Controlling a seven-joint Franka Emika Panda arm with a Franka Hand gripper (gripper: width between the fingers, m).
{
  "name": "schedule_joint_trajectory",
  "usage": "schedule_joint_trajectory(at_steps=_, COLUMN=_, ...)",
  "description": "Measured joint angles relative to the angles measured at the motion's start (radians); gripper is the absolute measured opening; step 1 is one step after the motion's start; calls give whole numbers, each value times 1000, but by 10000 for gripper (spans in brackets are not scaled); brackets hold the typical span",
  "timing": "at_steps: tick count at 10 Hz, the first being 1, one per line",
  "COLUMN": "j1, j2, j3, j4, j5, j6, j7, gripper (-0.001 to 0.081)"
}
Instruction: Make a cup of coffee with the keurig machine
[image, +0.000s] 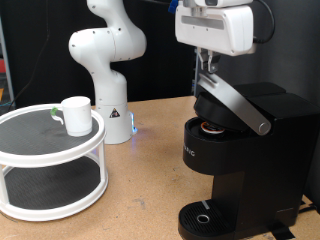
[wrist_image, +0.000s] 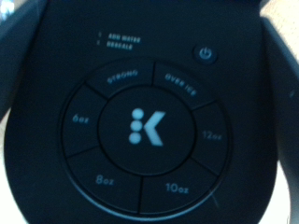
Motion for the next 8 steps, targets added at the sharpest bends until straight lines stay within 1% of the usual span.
schedule_joint_trajectory(at_steps=1, j1=-2, j2=1, j3=0, j4=-17, j5=-20, j6=6, j7=0, gripper=1)
schedule_joint_trajectory(at_steps=2, j1=-2, j2=2, j3=0, j4=-47, j5=-27, j6=17, j7=-1, gripper=1)
schedule_joint_trajectory(at_steps=6, j1=-2, j2=26, j3=1, j4=-182, j5=-40, j6=168, j7=0, gripper=1)
schedule_joint_trajectory(at_steps=7, j1=-4, j2=24, j3=0, j4=-193, j5=-44, j6=197, j7=0, gripper=1)
schedule_joint_trajectory(at_steps=8, j1=-4, j2=20, j3=1, j4=-198, j5=-44, j6=204, j7=0, gripper=1)
